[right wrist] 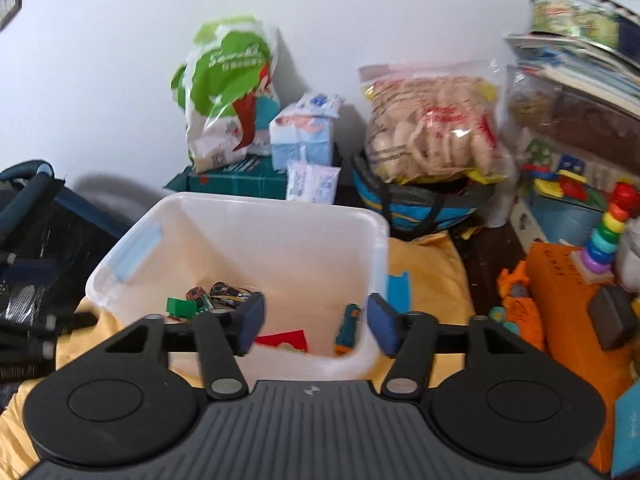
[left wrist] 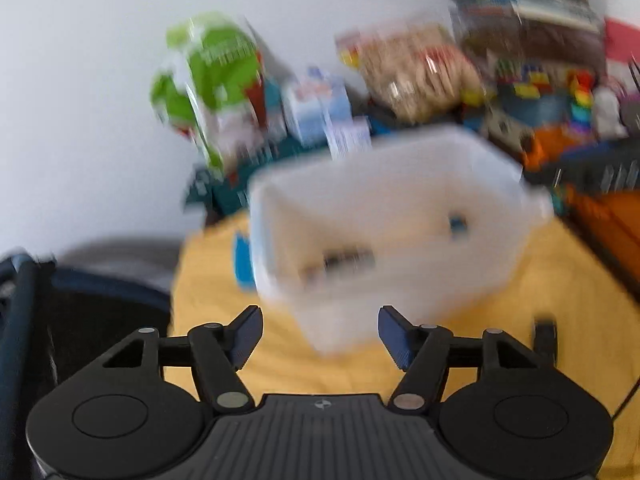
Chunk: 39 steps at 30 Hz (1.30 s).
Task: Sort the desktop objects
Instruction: 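Grasp the black car with the left tool while the right tool grasps the white-red car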
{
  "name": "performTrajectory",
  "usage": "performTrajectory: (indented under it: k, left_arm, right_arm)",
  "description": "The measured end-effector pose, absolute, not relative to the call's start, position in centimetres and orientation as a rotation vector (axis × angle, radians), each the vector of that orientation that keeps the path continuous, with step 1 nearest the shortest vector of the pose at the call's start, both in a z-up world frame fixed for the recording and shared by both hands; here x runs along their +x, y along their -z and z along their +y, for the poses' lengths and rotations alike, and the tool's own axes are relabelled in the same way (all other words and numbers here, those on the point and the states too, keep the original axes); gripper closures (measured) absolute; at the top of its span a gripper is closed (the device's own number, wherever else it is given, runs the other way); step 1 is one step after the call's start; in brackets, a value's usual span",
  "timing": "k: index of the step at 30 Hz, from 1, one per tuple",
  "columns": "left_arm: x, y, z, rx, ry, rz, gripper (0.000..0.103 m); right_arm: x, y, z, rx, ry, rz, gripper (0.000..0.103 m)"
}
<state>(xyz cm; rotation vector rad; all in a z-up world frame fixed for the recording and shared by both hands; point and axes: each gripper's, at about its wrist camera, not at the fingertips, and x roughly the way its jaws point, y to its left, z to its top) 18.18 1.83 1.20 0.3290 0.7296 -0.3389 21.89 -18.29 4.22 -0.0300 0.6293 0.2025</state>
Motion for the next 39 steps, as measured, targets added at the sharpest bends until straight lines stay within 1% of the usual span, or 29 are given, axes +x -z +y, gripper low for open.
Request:
performTrajectory:
  k: [3, 4, 5, 7, 13, 14, 16, 18, 20, 25, 31, 33, 34, 35, 36, 37, 38, 39]
  left_arm:
    - [17.9, 2.3, 2.1, 0.343, 0.444, 0.822, 0.036]
    - [18.0, 3.5, 2.1, 0.348, 0.488, 0.850, 0.038]
    - [18.2, 4.5, 2.0, 0.357, 0.520, 0.893, 0.043]
    - [18.7, 6.1, 1.8, 0.371, 0.543, 0.933, 0.045]
    - [20.3, 8.2, -0.3, 0.503, 0.627, 0.924, 0.048]
    - [20.2, 8.5, -0.7, 0.531, 0.646, 0.920, 0.050]
    - [20.5, 9.4, -1.4, 0.591, 0.649, 0.944, 0.058]
    - [20.4, 9.3, -1.5, 0.556, 0.640, 0.952, 0.067]
    - [19.9, 9.3, -1.3, 0.506, 0.606, 0.965, 0.069]
    - [17.2, 9.1, -0.5, 0.354, 0.522, 0.995, 0.070]
    - [15.1, 9.3, -0.5, 0.344, 0.500, 0.993, 0.070]
    - [14.8, 9.2, -0.4, 0.346, 0.502, 0.995, 0.070]
    - [14.6, 9.1, -0.2, 0.339, 0.501, 0.999, 0.070]
    - [14.6, 9.2, 0.0, 0.332, 0.499, 1.000, 0.070]
    - [14.5, 9.2, 0.1, 0.326, 0.497, 1.002, 0.070]
    - [14.4, 9.3, -0.1, 0.322, 0.496, 1.004, 0.070]
    - [14.3, 9.3, -0.1, 0.323, 0.497, 1.001, 0.070]
    - [14.2, 9.3, -0.1, 0.326, 0.498, 0.999, 0.070]
  right_arm:
    - [20.8, -2.8, -19.3, -0.010, -0.187, 0.669, 0.039]
    - [20.4, -2.2, -19.5, -0.011, -0.184, 0.685, 0.039]
    - [20.1, -1.5, -19.7, -0.009, -0.183, 0.700, 0.039]
    - [19.7, 0.1, -20.2, 0.012, -0.180, 0.750, 0.039]
    - [18.3, 3.3, -20.9, 0.044, -0.160, 0.845, 0.039]
    - [18.1, 3.8, -20.9, 0.047, -0.158, 0.861, 0.039]
    - [17.7, 4.8, -20.7, 0.049, -0.160, 0.888, 0.040]
    - [17.3, 5.4, -20.4, 0.044, -0.161, 0.903, 0.041]
    - [17.4, 5.9, -20.1, 0.048, -0.154, 0.909, 0.041]
    - [18.5, 7.1, -19.4, 0.096, -0.096, 0.928, 0.041]
    - [20.4, 8.9, -18.4, 0.113, -0.041, 0.976, 0.041]
    - [20.6, 9.3, -17.8, 0.069, -0.064, 0.975, 0.044]
    - [20.5, 9.3, -17.5, 0.043, -0.075, 0.969, 0.049]
    - [20.4, 9.3, -17.3, 0.028, -0.090, 0.966, 0.057]
    - [20.2, 9.1, -17.2, 0.026, -0.103, 0.965, 0.062]
    - [19.9, 9.0, -17.3, 0.030, -0.119, 0.970, 0.074]
    - [19.7, 9.0, -17.3, 0.030, -0.133, 0.974, 0.078]
    - [19.3, 8.9, -17.2, 0.022, -0.152, 0.976, 0.078]
